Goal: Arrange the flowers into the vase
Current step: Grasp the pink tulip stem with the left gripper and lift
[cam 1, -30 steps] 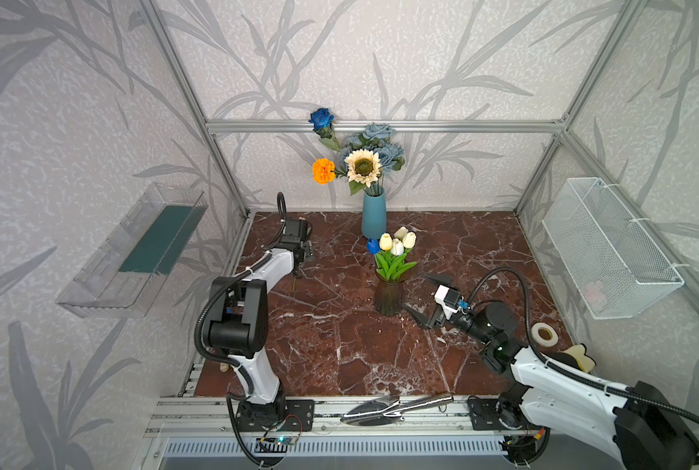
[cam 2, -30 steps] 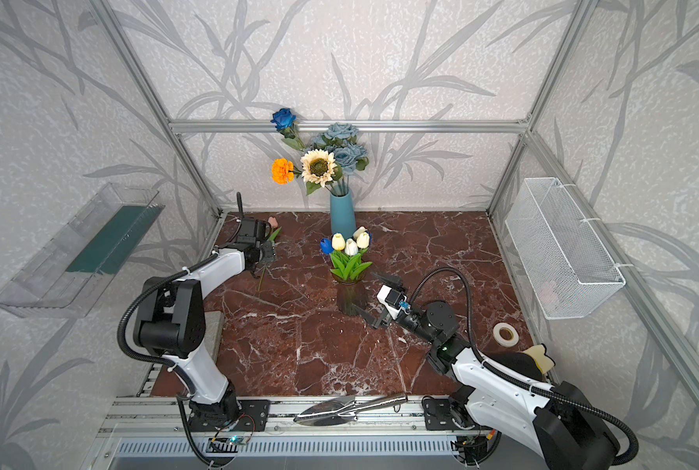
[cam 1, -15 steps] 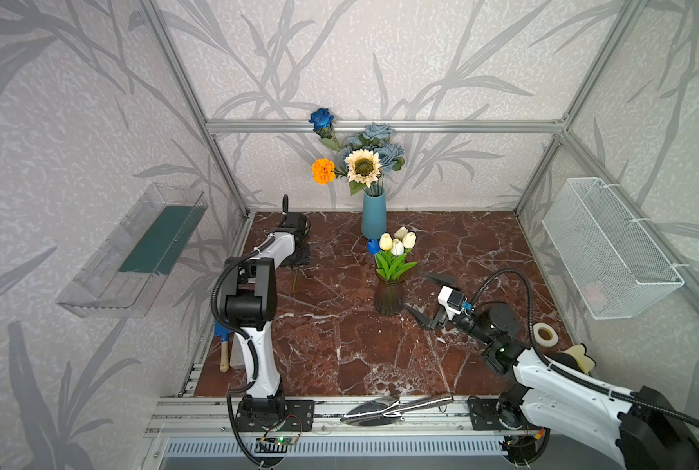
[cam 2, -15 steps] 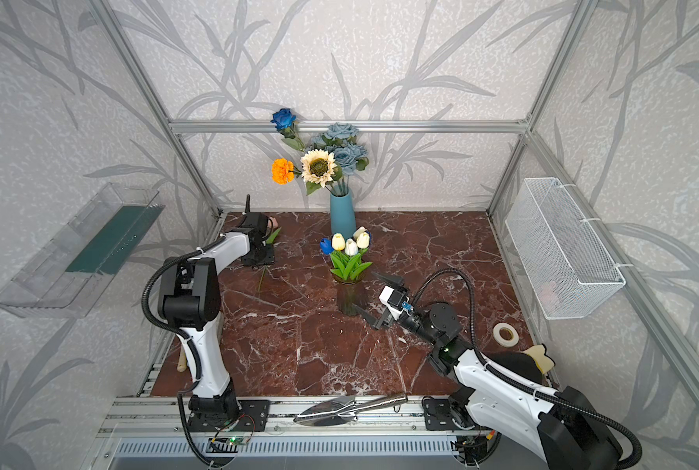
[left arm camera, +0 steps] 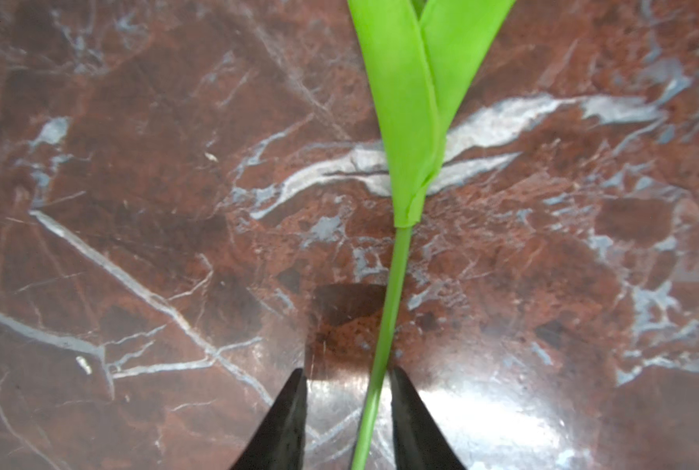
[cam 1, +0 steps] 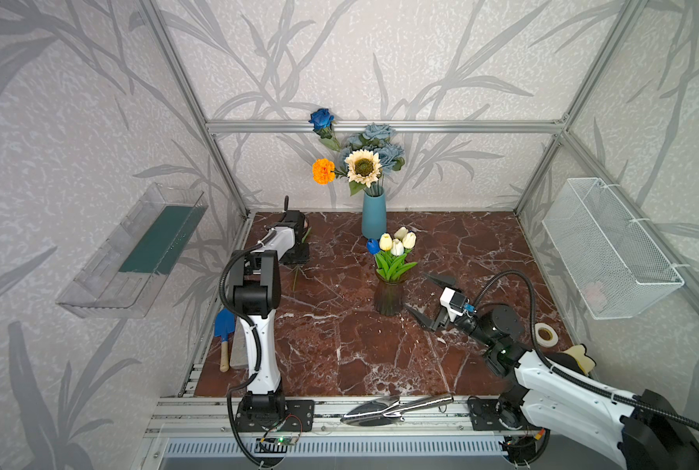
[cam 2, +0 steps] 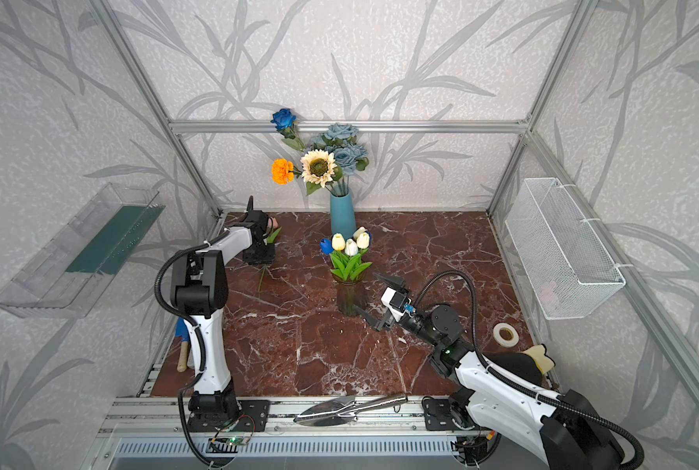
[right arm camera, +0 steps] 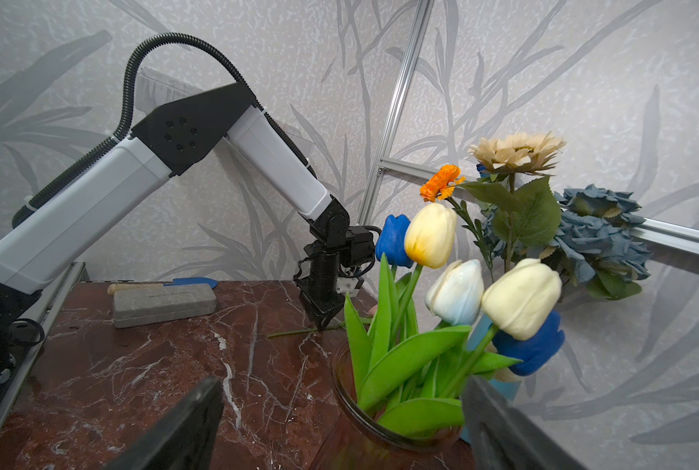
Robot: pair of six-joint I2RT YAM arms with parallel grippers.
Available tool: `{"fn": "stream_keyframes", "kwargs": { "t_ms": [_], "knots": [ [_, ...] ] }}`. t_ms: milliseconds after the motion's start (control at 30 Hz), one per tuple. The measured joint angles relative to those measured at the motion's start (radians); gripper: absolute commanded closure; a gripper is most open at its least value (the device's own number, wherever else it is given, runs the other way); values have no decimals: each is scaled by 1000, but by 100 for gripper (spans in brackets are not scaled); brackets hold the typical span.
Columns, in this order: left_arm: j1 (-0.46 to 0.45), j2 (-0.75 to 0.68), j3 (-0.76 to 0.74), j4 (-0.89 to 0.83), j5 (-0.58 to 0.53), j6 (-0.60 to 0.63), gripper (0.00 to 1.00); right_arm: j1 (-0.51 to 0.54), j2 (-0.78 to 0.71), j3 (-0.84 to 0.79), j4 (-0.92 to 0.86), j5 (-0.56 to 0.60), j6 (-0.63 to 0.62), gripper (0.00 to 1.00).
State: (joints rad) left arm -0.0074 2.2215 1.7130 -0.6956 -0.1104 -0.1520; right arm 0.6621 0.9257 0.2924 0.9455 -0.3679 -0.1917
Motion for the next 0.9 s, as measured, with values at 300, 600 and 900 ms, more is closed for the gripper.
{"fn": "stream_keyframes", "kwargs": {
  "t_ms": [300,600,900],
  "knots": [
    [0,28,42,-27,8,2,100,0,0,0,0,0,5,7],
    [0,-148,-223,129,55,-25,100,2,13,1,1,-4,7,7],
    [-29,-678,-701,556,261,-122,100,29,43,46,-20,-7,28,9]
  ]
}}
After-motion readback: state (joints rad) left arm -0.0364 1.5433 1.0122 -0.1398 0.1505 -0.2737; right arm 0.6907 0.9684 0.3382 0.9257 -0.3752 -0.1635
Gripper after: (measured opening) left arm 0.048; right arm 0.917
